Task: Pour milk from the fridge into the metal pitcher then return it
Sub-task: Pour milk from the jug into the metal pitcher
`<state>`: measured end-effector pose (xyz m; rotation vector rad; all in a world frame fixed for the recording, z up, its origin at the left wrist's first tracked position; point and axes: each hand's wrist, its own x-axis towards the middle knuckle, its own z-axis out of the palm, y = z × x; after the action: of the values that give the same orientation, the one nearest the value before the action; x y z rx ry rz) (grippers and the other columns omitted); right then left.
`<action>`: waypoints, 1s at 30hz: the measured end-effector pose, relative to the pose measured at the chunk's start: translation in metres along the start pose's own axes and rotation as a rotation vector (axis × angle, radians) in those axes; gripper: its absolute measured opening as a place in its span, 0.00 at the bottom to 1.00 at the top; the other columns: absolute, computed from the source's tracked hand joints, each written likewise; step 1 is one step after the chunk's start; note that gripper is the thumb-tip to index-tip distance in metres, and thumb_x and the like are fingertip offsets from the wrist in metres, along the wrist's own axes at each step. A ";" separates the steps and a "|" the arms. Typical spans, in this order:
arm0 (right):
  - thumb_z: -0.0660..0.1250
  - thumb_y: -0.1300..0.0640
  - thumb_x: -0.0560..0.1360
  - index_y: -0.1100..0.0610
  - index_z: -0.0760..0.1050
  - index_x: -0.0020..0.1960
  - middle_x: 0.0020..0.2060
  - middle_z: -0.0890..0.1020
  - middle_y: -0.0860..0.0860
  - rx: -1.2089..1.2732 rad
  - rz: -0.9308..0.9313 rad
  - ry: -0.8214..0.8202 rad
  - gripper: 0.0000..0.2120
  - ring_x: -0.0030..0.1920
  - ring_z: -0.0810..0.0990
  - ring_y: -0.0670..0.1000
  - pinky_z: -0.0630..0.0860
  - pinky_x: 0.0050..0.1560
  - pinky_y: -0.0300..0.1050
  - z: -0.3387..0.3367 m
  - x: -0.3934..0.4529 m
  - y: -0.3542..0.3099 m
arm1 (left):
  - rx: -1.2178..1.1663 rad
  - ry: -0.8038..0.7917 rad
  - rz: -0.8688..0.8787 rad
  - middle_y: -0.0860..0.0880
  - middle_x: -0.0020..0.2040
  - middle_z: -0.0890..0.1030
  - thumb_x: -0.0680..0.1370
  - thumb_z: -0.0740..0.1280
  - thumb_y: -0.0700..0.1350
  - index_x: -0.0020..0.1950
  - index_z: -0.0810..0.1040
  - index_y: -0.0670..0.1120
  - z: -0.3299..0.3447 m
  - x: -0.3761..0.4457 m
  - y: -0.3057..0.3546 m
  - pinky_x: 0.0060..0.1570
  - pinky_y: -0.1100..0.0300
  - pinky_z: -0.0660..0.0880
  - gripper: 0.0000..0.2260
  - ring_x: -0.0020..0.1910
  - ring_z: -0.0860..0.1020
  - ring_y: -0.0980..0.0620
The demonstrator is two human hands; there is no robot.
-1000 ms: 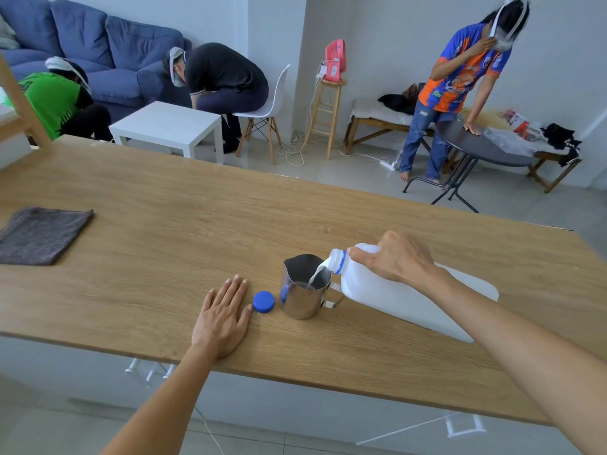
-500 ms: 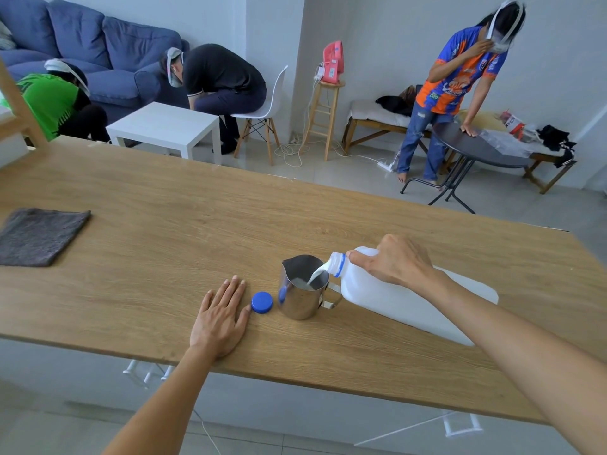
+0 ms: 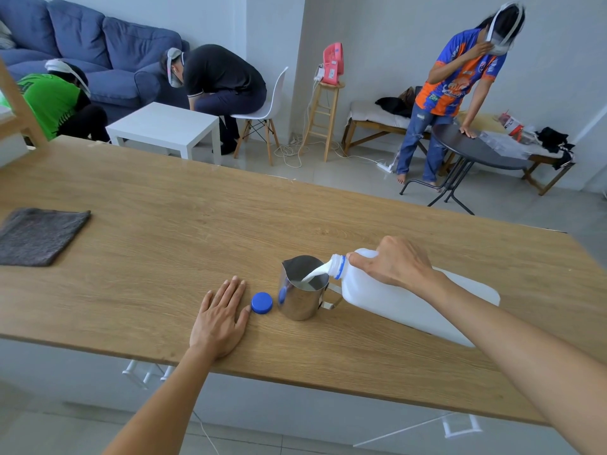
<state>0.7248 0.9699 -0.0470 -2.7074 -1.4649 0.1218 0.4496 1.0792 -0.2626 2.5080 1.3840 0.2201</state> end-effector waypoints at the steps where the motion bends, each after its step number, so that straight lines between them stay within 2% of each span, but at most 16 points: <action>1: 0.61 0.31 0.69 0.57 0.61 0.28 0.26 0.68 0.50 -0.002 -0.001 0.000 0.31 0.27 0.66 0.51 0.57 0.29 0.45 0.000 0.000 0.000 | -0.001 0.001 0.000 0.54 0.79 0.46 0.74 0.35 0.63 0.78 0.47 0.50 0.000 0.000 0.000 0.75 0.54 0.42 0.35 0.77 0.43 0.58; 30: 0.62 0.31 0.69 0.56 0.60 0.28 0.25 0.65 0.49 -0.027 0.005 -0.002 0.30 0.26 0.65 0.51 0.59 0.29 0.44 -0.002 -0.001 0.003 | -0.009 0.003 0.004 0.54 0.78 0.46 0.73 0.35 0.63 0.78 0.47 0.50 -0.001 0.000 0.000 0.75 0.54 0.41 0.35 0.76 0.43 0.58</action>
<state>0.7268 0.9679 -0.0457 -2.7334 -1.4706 0.1049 0.4490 1.0796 -0.2613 2.5040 1.3758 0.2303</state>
